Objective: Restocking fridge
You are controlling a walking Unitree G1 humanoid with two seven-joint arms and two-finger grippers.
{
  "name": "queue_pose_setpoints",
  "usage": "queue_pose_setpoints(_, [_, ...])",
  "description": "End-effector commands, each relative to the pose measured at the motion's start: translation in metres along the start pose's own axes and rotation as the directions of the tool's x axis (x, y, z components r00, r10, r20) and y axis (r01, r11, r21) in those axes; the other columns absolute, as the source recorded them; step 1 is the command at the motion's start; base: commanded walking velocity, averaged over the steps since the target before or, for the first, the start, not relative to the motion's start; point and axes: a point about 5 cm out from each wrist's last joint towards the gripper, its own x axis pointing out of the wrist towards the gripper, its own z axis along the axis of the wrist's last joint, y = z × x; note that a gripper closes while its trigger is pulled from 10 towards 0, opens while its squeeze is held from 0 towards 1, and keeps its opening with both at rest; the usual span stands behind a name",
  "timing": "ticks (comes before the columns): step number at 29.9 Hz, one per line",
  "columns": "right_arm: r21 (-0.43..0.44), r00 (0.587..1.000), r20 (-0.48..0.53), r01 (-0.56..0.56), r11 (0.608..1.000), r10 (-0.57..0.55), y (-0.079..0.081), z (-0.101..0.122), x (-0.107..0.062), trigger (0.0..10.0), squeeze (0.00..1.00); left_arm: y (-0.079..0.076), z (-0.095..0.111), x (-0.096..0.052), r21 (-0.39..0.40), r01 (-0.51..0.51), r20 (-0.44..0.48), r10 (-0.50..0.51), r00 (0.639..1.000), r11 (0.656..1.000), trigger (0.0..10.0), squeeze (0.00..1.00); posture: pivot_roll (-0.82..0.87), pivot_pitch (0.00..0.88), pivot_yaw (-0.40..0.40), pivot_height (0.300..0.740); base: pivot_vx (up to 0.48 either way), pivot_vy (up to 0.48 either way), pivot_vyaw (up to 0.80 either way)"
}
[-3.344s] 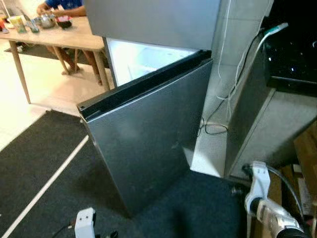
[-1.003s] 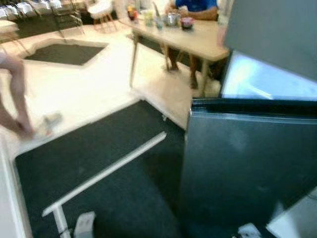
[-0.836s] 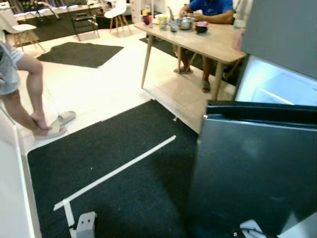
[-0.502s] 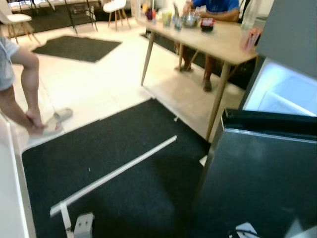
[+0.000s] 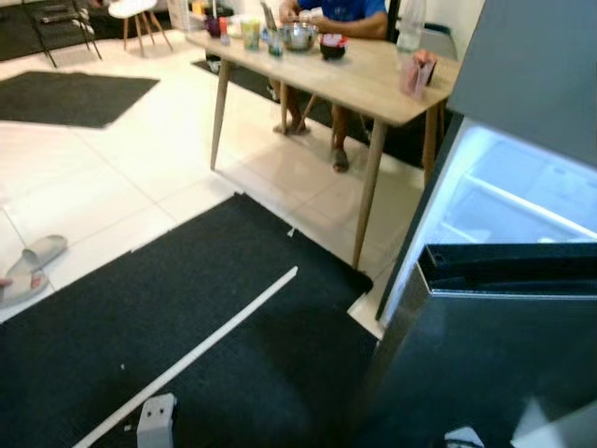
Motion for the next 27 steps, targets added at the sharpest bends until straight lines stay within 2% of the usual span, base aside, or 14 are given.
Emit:
queue_pose_setpoints(1, [0.003, 1.000, 0.007, 0.007, 1.000, -0.007, -0.003, 0.001, 0.000, 10.0, 0.00, 0.001, -0.003, -0.001, 0.003, 0.000, -0.012, 0.000, 1.000, 1.000, 10.0, 0.00, -0.05, 0.000, 0.005, 0.740, 0.240, 0.000, 0.00])
queue_pose_setpoints(5, [0.017, 1.000, 0.029, 0.009, 1.000, -0.010, -0.003, 0.004, 0.000, 10.0, 0.00, 0.001, -0.004, -0.001, 0.004, -0.002, -0.013, 0.002, 1.000, 1.000, 10.0, 0.00, -0.05, 0.000, 0.005, 0.740, 0.000, 0.000, 0.00])
queue_pose_setpoints(10, [0.073, 0.995, 0.081, 0.047, 0.996, -0.053, -0.015, 0.018, -0.001, 10.0, 0.00, 0.001, -0.004, -0.001, -0.003, -0.007, -0.012, 0.007, 1.000, 1.000, 10.0, 0.00, -0.05, 0.000, 0.005, 0.740, 0.000, 0.000, 0.00])
queue_pose_setpoints(15, [0.100, 0.985, 0.157, 0.059, 0.993, -0.074, -0.026, 0.040, -0.003, 10.0, 0.00, 0.001, -0.004, -0.001, -0.010, -0.005, -0.009, 0.005, 1.000, 1.000, 10.0, 0.00, -0.05, 0.000, 0.005, 0.740, 0.000, 0.000, 0.00])
queue_pose_setpoints(17, [0.106, 0.971, 0.225, 0.059, 0.993, -0.082, -0.032, 0.059, -0.005, 10.0, 0.00, 0.001, -0.004, -0.001, -0.010, -0.005, -0.011, 0.004, 1.000, 1.000, 10.0, 0.00, -0.04, 0.004, -0.001, 0.740, 0.000, 0.000, 0.00])
queue_pose_setpoints(18, [0.106, 0.971, 0.225, 0.059, 0.993, -0.082, -0.032, 0.059, -0.005, 10.0, 0.00, 0.001, -0.004, -0.001, -0.010, -0.005, -0.011, 0.004, 1.000, 1.000, 10.0, 0.00, -0.04, 0.004, -0.001, 0.740, 0.000, 0.000, 0.00])
queue_pose_setpoints(19, [0.115, 0.957, 0.277, 0.058, 0.992, -0.088, -0.037, 0.075, -0.008, 10.0, 0.00, 0.001, -0.004, -0.001, -0.010, -0.004, -0.011, 0.004, 1.000, 1.000, 10.0, 0.00, -0.04, 0.004, -0.001, 0.740, 0.000, 0.000, 0.00])
queue_pose_setpoints(20, [0.115, 0.957, 0.277, 0.058, 0.992, -0.088, -0.037, 0.075, -0.008, 10.0, 0.00, 0.001, -0.004, -0.001, -0.010, -0.004, -0.011, 0.004, 1.000, 1.000, 10.0, 0.00, -0.04, 0.004, -0.001, 0.740, 0.000, 0.000, 0.00])
queue_pose_setpoints(23, [0.109, 0.887, 0.454, 0.036, 0.993, -0.082, -0.049, 0.131, -0.021, 10.0, 0.00, 0.001, -0.004, -0.001, -0.008, -0.003, -0.013, 0.003, 1.000, 1.000, 10.0, 0.00, -0.04, 0.008, 0.000, 0.740, 0.000, 0.000, 0.00])
queue_pose_setpoints(24, [0.109, 0.887, 0.454, 0.036, 0.993, -0.082, -0.049, 0.131, -0.021, 10.0, 0.00, 0.001, -0.004, -0.001, -0.008, -0.003, -0.013, 0.003, 1.000, 1.000, 10.0, 0.00, -0.04, 0.008, 0.000, 0.740, 0.000, 0.000, 0.00])
queue_pose_setpoints(27, [0.029, 0.796, 0.605, 0.001, 1.000, -0.018, -0.051, 0.184, -0.040, 10.0, 0.00, 0.001, -0.005, -0.001, -0.004, -0.004, -0.015, 0.004, 1.000, 1.000, 10.0, 0.00, -0.03, 0.010, 0.000, 0.740, 0.000, 0.000, 0.00])
